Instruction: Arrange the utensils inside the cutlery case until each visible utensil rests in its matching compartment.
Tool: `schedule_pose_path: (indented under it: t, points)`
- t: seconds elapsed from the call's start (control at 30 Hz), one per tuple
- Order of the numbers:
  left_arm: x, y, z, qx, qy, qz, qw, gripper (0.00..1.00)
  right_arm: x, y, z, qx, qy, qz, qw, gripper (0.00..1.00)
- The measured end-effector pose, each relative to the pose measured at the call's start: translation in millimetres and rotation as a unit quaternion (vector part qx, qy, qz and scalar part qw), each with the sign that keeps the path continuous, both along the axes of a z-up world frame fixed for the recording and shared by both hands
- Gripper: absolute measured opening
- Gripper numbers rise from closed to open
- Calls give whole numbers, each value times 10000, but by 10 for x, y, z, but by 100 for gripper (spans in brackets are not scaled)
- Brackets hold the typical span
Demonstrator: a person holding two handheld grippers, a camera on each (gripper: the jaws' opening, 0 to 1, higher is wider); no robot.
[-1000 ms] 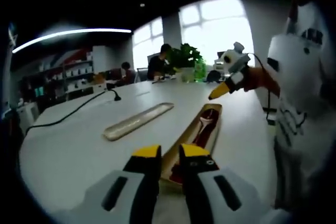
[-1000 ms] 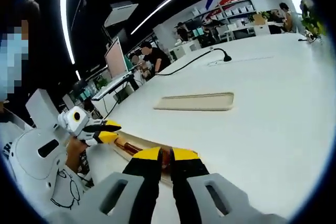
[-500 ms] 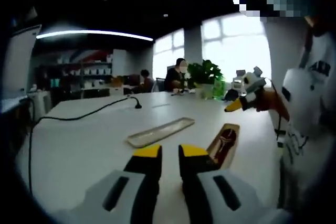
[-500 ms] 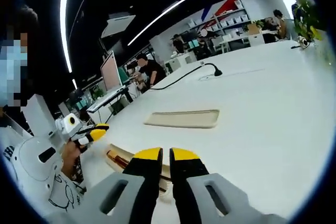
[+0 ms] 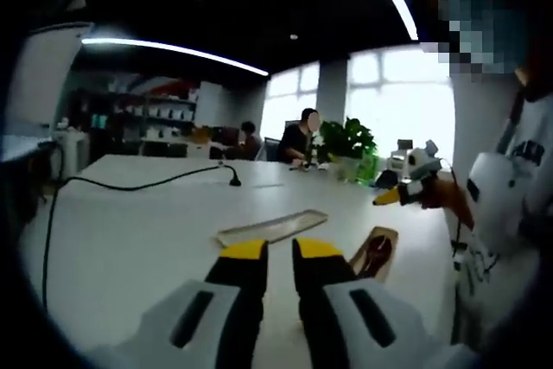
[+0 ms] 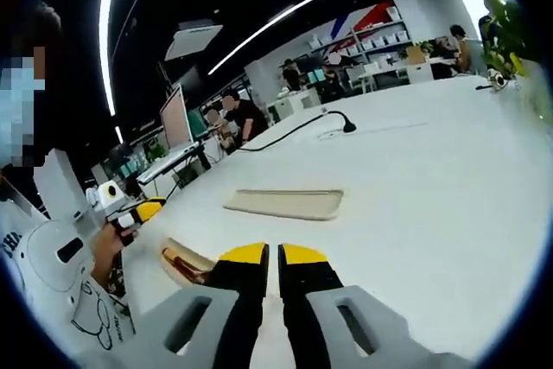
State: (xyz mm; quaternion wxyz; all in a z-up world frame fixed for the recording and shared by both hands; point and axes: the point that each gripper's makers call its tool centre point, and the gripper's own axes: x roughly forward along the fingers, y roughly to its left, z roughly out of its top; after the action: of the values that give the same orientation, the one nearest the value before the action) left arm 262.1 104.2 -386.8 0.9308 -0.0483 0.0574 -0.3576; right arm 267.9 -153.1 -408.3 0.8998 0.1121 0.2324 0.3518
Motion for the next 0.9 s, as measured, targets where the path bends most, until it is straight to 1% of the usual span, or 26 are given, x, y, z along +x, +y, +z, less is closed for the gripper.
schedule_pose_path:
  t: [0.17,0.23,0.27,0.3,0.33,0.5,0.6,0.67,0.73,0.8,0.87,0.9]
  points:
    - [57,-12,5,373,-39,-79,9993,12,34,-25,23,-109,-116,75,9998,6]
    - [72,-21,9,615,-94,-175,9979,12,49,-24,63,-138,-222,175,9995,7]
    - [71,-37,10,714,-99,-229,9971,12,38,9,100,-131,-330,354,9987,8]
    - [75,-56,26,768,-135,-252,9966,12,5,50,116,-118,-337,527,9980,9]
    - [74,-76,40,831,-179,-289,9960,12,-7,69,119,-134,-304,588,9977,10]
    - [104,-126,91,1006,-247,-419,9937,12,18,135,152,-274,-431,835,9952,12]
    - [127,-164,116,1040,-190,-532,9930,11,52,144,155,-417,-507,951,9933,12]
    - [145,-185,129,1065,-145,-597,9924,11,56,155,161,-503,-554,1104,9911,13]
    - [150,-216,126,1180,-143,-696,9905,11,76,159,180,-544,-594,1185,9897,15]
    - [158,-253,131,1328,-231,-781,9878,11,101,156,197,-619,-650,1251,9881,17]
    - [168,-282,126,1401,-242,-843,9862,12,136,148,220,-744,-812,1302,9854,19]
    - [171,-296,119,1443,-262,-890,9852,11,152,144,229,-767,-839,1291,9851,21]
